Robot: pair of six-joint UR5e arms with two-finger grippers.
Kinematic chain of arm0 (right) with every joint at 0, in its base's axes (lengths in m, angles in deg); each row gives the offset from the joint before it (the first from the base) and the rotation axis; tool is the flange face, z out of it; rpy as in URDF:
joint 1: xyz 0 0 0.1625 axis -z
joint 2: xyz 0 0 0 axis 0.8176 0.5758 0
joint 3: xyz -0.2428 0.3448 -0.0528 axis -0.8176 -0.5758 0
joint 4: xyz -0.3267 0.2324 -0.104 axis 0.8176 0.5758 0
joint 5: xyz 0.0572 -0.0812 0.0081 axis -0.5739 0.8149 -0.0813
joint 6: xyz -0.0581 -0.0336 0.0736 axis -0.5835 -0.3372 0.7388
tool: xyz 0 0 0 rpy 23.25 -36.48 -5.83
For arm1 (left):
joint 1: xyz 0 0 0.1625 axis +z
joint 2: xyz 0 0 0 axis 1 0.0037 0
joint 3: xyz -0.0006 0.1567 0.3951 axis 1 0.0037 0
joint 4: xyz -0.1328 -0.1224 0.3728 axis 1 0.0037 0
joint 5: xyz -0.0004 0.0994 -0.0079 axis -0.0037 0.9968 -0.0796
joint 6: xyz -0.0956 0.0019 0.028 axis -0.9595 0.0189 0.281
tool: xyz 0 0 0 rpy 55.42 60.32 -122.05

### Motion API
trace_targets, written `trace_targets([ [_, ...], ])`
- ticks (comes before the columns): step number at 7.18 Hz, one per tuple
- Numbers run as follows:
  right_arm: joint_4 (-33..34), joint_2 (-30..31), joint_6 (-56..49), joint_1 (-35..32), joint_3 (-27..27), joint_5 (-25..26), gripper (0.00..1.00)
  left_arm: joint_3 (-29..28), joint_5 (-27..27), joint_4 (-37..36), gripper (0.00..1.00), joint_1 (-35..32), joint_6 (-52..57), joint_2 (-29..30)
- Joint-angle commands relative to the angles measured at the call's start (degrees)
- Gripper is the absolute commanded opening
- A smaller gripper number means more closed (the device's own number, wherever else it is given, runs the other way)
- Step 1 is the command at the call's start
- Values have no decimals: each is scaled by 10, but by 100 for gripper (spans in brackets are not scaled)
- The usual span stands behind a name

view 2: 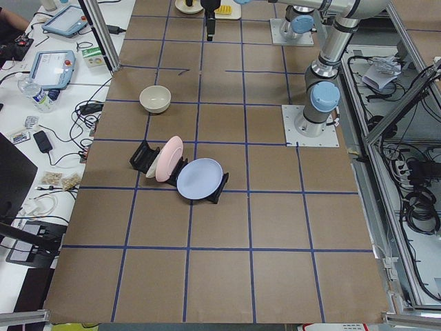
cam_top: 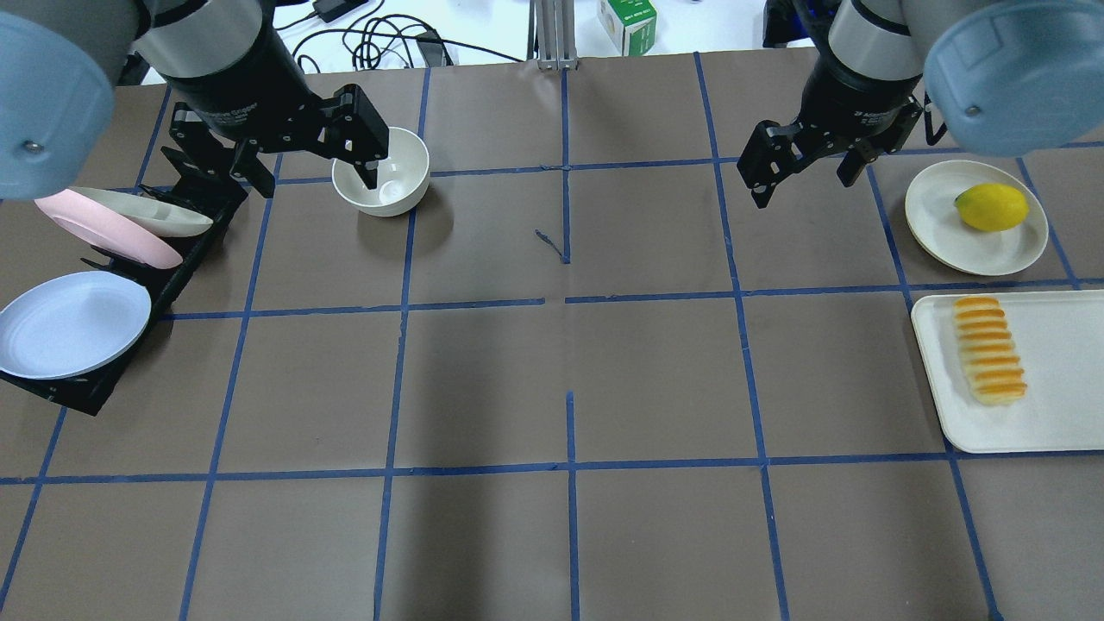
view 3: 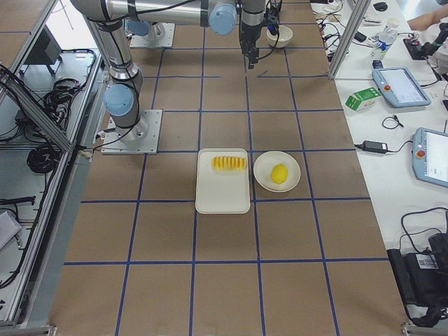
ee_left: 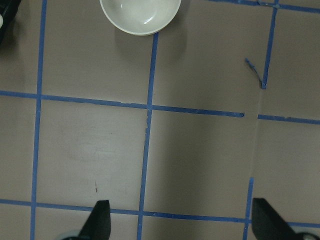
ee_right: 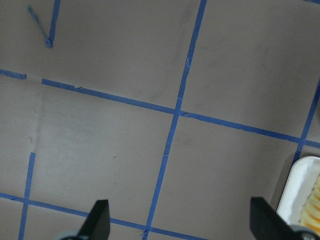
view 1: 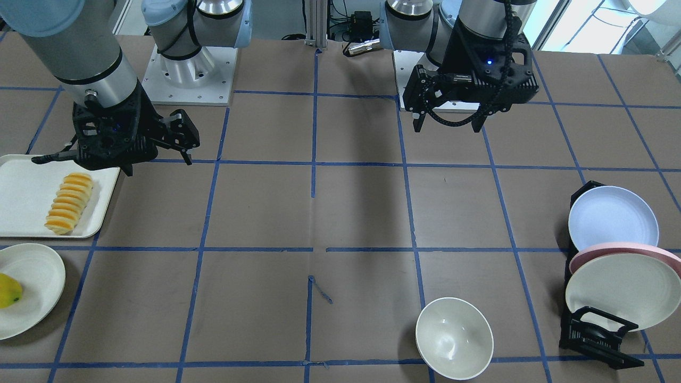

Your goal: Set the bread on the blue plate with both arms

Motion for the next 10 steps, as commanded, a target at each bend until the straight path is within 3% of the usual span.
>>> trace_targets([
  [1, 1, -1, 0, 0, 1, -1, 100, 1, 11, -4, 100, 18, 30, 5],
  [4, -7, -4, -4, 3, 2, 7, 100, 5, 10, -4, 100, 28, 25, 4],
  [5, -31, -6, -10, 33, 13, 13, 100, 3, 11, -4, 100, 35, 33, -5],
  [6, -44, -4, -36, 113, 50, 5, 100, 7, 14, -3, 100, 84, 40, -14],
  [7, -18, -5, -114, 177, 99, 2, 100, 11, 11, -1, 100, 159, 43, -25],
  [10, 181, -29, -236, 249, 236, 45, 100, 17, 2, -3, 100, 379, 81, -24],
])
